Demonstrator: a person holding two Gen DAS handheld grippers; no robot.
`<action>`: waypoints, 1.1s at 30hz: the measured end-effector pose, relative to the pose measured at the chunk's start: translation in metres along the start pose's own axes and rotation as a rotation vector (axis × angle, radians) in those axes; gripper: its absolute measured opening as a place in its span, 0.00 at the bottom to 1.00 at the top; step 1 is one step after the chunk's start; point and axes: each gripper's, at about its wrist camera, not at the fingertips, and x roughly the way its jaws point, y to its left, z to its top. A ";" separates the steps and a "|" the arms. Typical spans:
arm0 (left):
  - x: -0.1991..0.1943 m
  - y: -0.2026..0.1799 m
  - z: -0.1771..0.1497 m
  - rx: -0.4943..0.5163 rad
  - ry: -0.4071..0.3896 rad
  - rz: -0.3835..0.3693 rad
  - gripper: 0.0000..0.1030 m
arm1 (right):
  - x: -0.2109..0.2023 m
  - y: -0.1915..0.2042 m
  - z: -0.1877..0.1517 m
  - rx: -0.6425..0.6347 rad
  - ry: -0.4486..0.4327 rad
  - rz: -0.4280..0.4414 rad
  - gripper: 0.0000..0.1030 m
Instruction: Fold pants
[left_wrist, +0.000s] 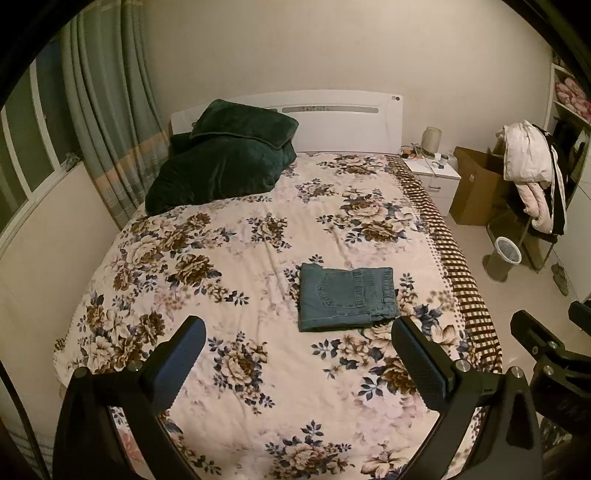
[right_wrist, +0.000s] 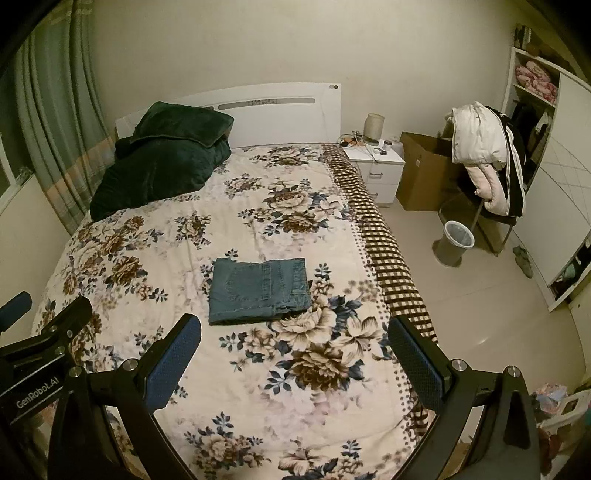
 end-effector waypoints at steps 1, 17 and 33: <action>-0.001 -0.001 0.000 -0.001 -0.001 0.002 1.00 | -0.001 0.000 -0.001 0.001 0.000 0.001 1.00; -0.006 0.004 0.004 -0.001 -0.013 -0.009 1.00 | -0.002 0.002 -0.001 -0.002 -0.002 0.001 1.00; -0.010 0.005 0.007 0.005 -0.022 -0.014 1.00 | -0.002 0.001 -0.001 -0.001 -0.004 0.002 1.00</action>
